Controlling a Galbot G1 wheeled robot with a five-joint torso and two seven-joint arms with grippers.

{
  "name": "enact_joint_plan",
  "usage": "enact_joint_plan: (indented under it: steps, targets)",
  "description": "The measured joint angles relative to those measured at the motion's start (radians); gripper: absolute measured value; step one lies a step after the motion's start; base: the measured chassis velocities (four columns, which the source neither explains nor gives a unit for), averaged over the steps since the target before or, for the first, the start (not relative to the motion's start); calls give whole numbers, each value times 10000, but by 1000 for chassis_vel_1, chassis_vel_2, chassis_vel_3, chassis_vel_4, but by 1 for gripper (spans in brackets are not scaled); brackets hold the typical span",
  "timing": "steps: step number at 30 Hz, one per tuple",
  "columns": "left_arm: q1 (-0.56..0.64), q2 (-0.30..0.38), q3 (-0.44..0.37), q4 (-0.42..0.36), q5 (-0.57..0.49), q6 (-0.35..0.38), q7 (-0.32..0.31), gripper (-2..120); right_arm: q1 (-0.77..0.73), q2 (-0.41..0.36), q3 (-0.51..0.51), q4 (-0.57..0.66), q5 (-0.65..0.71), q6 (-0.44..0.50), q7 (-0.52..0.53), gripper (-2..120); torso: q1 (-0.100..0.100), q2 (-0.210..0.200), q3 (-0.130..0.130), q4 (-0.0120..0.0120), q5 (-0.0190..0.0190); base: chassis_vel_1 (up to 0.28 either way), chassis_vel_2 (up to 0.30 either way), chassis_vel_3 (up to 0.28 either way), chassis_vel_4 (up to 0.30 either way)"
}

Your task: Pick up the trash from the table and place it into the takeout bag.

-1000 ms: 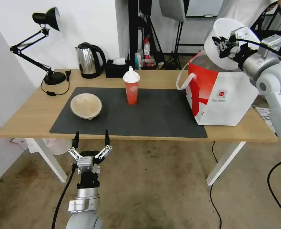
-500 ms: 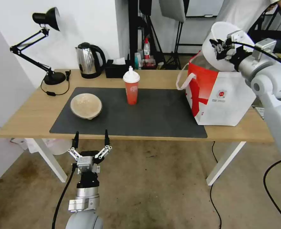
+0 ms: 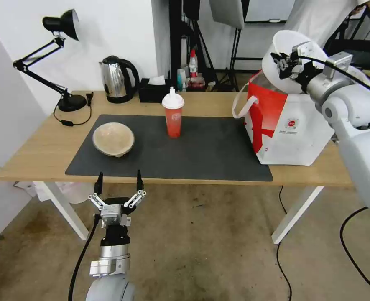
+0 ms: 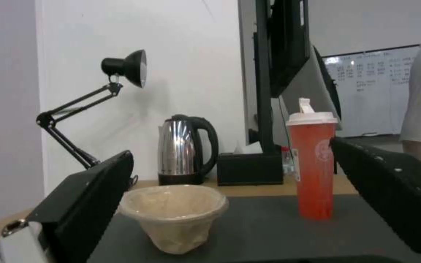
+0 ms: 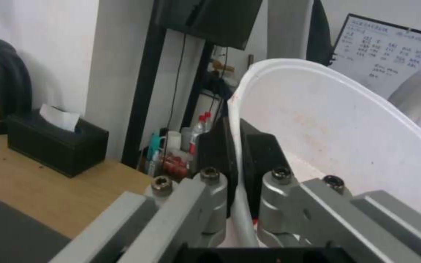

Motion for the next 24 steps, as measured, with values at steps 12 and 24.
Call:
enact_joint_plan:
  steps: [12, 24]
  targets:
    - [-55, -15, -12, 31, 3, 25, 0, 100, -273, -4, 97, 204, -13, 3, 53, 37, 0, -1, 0, 0, 0, 0, 0, 0, 0]
    - [-17, -30, -33, -59, 14, 27, -12, 100, -626, -191, 500, 540, -4, -104, 60, 77, 0, -1, -1, 0, 0, 0, 0, 0, 0]
